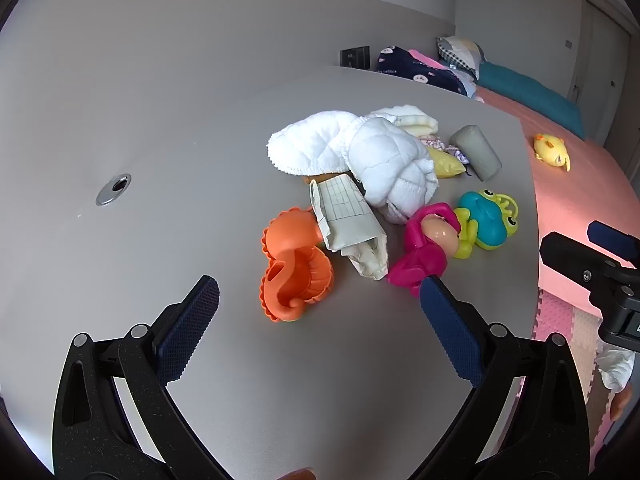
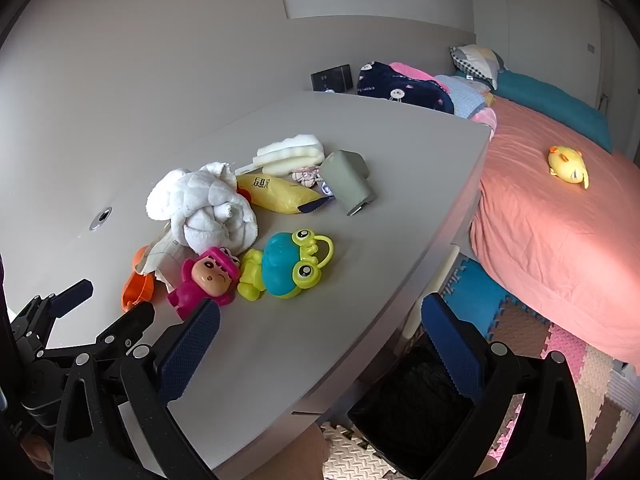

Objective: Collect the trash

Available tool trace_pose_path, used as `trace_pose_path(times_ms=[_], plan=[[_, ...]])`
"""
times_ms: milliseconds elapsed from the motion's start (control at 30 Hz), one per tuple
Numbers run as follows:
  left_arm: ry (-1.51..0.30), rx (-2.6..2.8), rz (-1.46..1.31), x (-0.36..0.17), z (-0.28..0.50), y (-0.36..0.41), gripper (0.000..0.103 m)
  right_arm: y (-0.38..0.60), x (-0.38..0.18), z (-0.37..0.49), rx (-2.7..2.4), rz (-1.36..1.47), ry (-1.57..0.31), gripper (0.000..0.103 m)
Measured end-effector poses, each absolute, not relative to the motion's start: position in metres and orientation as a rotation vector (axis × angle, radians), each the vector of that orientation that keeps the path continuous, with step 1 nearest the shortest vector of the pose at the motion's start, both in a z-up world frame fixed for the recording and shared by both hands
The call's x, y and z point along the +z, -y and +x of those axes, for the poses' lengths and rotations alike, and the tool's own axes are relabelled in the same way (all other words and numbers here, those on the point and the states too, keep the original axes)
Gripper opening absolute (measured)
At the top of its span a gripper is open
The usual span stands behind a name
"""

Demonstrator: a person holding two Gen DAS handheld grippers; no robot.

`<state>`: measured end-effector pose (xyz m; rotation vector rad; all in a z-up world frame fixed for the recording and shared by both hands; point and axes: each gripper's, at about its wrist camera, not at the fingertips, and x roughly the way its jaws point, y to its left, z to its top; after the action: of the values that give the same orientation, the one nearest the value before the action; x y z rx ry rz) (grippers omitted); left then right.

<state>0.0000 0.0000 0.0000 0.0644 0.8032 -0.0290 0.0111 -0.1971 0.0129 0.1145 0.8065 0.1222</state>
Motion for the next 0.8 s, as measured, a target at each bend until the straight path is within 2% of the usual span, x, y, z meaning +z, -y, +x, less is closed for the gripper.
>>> trace_pose_path(times_ms=[800], plan=[[-0.829, -0.021, 0.02, -0.0029, 0.0022, -0.0053, 0.097, 0.2004, 0.0133, 0.0081, 0.118, 0.116, -0.804, 0.1]])
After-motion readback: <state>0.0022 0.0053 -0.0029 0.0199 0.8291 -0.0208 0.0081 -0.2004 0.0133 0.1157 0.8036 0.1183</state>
